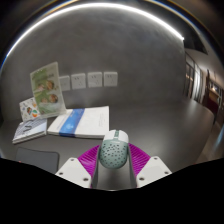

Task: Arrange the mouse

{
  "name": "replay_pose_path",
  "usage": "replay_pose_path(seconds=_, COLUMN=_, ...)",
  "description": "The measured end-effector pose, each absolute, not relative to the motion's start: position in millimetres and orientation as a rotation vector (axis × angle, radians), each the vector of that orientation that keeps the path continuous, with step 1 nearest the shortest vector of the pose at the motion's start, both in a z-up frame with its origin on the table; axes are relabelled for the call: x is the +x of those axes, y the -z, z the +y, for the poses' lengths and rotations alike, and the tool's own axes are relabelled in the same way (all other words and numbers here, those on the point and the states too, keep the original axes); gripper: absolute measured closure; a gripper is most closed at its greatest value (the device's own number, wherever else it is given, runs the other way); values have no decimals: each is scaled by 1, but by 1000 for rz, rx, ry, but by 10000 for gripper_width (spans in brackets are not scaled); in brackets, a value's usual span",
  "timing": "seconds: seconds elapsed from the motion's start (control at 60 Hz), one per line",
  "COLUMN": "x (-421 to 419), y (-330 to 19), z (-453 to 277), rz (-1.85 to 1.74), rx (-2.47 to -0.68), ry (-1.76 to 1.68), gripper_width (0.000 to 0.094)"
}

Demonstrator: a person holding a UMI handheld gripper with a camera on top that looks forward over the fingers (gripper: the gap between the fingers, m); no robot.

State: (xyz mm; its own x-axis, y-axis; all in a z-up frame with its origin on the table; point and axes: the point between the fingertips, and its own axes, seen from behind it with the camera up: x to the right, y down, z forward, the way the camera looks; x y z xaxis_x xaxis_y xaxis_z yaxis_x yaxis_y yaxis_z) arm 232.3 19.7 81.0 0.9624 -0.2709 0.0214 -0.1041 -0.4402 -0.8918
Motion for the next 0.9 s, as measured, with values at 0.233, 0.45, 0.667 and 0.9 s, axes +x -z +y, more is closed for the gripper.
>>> replay_pose_path(seconds=0.233, x=97, y=-184, z=-46, rz=125, rx=-1895, ry=39, gripper_width=493)
replay_pose_path(seconds=0.45, x=-52, y=-121, z=-52, rz=-22, rx=-1965, ry=-114, gripper_width=494)
replay_pose_path(seconds=0.667, x=-93, y=-30, z=-34, rz=-61, rx=-2066, ry=-1, gripper_width=493)
replay_pose_path(seconds=0.9, x=-96, y=5, z=-21, rz=-48, rx=-2097, ry=73, gripper_width=476)
